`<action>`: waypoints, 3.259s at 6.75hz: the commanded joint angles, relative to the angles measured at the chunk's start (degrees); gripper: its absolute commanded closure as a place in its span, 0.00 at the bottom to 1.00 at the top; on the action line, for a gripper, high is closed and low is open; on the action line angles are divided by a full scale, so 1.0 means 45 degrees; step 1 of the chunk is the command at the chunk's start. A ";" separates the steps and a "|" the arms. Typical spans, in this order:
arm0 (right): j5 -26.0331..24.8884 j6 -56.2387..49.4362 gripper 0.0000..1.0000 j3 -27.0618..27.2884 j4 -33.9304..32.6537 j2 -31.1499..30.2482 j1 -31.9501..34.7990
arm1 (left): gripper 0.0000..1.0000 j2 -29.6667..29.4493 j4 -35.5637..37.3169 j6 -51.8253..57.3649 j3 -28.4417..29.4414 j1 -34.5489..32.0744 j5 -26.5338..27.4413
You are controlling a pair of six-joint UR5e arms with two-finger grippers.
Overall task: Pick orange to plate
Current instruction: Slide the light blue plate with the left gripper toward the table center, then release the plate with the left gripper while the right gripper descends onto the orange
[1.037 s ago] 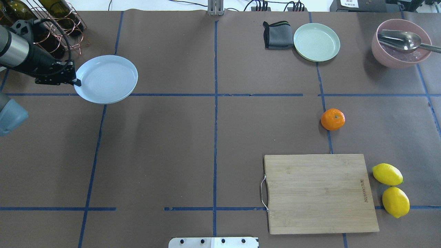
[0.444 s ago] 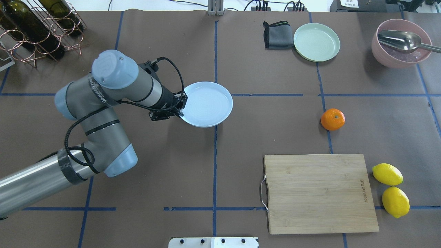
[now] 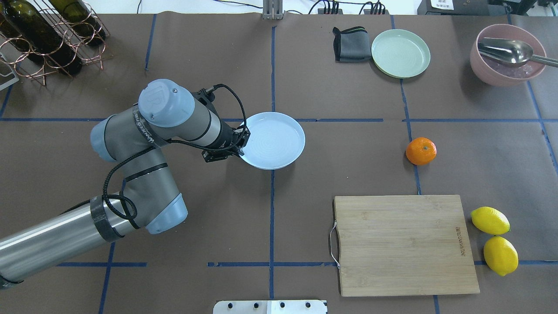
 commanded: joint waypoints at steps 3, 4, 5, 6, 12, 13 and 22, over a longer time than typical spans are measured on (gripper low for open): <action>-0.0019 0.0738 0.00 0.0043 0.0000 0.0290 -0.0338 | 0.00 0.0411 -0.0111 0.1129 -0.0350 -0.0082 0.0021; -0.0039 0.1071 0.00 0.0082 0.0000 0.0370 -0.0707 | 0.00 0.0470 -0.0091 0.1326 -0.0624 -0.0586 -0.0115; -0.0097 0.1810 0.00 0.0140 0.0039 0.0603 -0.1175 | 0.00 0.1050 0.0025 0.2624 -0.1245 -0.0707 0.0000; -0.0329 0.2938 0.00 0.0121 0.0677 0.0741 -0.1779 | 0.00 0.1733 0.0200 0.4319 -0.2295 -0.0998 0.0040; -0.4818 0.9275 0.00 0.0043 0.4297 0.1347 -0.7111 | 0.00 0.3279 0.1724 0.6015 -0.3651 -0.2171 -0.0135; -0.5230 0.9259 0.00 -0.0131 0.4278 0.1328 -0.7542 | 0.00 0.3495 0.1745 0.6035 -0.3692 -0.2347 -0.0561; -0.5449 0.9122 0.00 -0.1753 0.4277 0.1992 -0.8601 | 0.00 0.4572 0.1784 0.7051 -0.3751 -0.3618 -0.1425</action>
